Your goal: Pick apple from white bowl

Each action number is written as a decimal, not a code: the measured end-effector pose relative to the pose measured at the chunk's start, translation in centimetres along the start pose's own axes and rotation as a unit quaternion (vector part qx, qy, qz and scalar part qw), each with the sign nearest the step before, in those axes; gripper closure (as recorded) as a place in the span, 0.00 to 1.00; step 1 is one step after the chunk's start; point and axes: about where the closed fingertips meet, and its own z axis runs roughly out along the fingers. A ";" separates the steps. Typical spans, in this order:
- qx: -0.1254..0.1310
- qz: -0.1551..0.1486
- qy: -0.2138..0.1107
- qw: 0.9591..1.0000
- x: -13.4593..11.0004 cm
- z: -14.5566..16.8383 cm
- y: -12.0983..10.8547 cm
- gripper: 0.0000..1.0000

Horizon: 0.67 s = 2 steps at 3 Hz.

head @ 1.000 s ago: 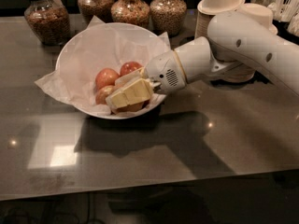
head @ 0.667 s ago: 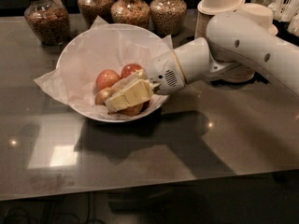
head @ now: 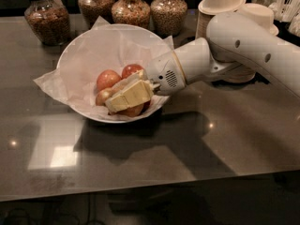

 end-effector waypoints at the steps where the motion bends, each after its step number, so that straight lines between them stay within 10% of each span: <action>1: -0.007 -0.006 -0.006 1.000 -0.8 -0.4 -0.1 1.00; 2: -0.016 -0.024 -0.019 0.999 -3.0 -2.0 -0.6 1.00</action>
Offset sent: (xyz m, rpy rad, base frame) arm 0.0462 -0.0212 0.0768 0.1159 -0.0967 0.0409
